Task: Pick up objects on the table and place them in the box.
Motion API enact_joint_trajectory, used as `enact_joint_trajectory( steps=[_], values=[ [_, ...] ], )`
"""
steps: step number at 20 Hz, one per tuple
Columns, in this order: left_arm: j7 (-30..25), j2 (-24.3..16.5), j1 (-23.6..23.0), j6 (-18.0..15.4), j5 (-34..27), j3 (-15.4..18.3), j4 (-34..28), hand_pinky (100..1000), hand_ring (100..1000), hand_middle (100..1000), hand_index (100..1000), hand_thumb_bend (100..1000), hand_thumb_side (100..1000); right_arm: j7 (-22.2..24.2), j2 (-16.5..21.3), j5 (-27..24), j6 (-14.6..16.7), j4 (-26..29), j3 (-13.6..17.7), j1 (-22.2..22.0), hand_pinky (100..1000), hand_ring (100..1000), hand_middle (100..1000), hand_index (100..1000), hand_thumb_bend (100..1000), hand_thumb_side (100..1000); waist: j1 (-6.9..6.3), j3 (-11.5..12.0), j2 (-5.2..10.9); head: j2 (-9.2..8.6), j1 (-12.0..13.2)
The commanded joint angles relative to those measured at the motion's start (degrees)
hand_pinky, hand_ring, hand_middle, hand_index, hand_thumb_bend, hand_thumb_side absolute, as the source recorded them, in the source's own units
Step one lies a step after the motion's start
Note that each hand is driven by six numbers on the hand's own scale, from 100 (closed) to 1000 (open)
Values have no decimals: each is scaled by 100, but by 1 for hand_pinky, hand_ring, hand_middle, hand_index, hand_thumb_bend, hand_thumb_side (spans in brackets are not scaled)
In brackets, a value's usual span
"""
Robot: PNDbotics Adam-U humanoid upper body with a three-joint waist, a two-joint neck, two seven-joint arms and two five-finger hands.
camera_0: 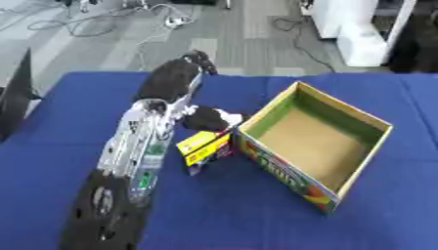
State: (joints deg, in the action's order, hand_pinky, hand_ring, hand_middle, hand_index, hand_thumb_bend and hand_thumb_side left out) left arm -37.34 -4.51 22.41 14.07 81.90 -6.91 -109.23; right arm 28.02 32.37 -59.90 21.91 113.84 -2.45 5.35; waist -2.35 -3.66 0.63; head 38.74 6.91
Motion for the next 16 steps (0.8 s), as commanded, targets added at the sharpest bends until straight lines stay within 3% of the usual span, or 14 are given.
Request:
enact_joint_trajectory(
  steps=[1, 9, 16],
  values=[
    [-402, -28, 53, -115, 236, 80, -48, 835, 827, 897, 782, 619, 634, 29, 160, 24, 4, 75, 52, 35, 142, 298, 381, 477, 100, 1000, 21, 11, 34, 18, 26],
    [-1129, 1, 47, -132, 702, 188, -119, 878, 809, 862, 729, 624, 607, 34, 151, 43, 3, 75, 48, 22, 142, 298, 381, 477, 100, 1000, 25, 16, 37, 35, 24],
    [-1448, 21, 44, -112, 838, 223, -174, 880, 796, 852, 701, 669, 607, 41, 145, 60, 3, 75, 43, 11, 142, 298, 382, 477, 100, 1000, 27, 22, 38, 33, 30]
  ],
)
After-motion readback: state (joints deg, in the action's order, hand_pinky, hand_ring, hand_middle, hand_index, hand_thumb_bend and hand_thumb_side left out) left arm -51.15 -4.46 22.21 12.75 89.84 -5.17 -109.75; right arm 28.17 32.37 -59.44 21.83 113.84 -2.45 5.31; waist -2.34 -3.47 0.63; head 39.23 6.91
